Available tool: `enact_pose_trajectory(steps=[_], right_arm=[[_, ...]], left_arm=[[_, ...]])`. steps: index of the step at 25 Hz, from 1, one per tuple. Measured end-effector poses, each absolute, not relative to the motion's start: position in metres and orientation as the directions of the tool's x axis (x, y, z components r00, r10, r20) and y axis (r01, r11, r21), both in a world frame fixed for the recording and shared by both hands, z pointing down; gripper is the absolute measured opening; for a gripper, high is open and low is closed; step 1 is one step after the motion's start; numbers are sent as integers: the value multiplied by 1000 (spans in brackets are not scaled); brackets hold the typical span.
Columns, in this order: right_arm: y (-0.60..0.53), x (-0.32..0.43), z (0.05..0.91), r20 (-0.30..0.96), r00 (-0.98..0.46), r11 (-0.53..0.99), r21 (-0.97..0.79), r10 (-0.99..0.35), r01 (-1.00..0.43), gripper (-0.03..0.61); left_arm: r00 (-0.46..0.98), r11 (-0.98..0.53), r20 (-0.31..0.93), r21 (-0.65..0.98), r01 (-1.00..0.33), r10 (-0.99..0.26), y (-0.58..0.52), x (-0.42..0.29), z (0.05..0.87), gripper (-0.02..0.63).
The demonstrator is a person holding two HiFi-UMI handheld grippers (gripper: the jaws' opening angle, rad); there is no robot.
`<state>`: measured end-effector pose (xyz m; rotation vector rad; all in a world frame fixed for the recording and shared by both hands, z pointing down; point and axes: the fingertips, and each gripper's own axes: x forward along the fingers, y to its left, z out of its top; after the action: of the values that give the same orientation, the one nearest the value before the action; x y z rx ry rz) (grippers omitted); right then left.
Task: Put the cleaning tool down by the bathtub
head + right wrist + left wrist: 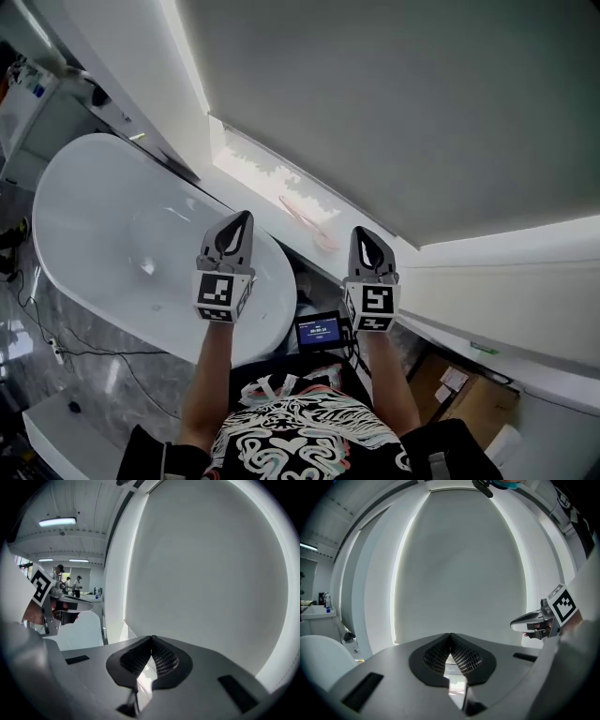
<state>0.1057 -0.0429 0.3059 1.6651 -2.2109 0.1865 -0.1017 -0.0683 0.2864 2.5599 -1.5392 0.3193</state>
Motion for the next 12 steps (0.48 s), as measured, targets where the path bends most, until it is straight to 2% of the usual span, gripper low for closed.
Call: enact_pose_trajectory(steps=[12], right_arm=[[-10,114,236,244,-217,249,111,-945,-962,28]], left_arm=[[462,-467,150,2,-884,-874,-39,-100,223,17]])
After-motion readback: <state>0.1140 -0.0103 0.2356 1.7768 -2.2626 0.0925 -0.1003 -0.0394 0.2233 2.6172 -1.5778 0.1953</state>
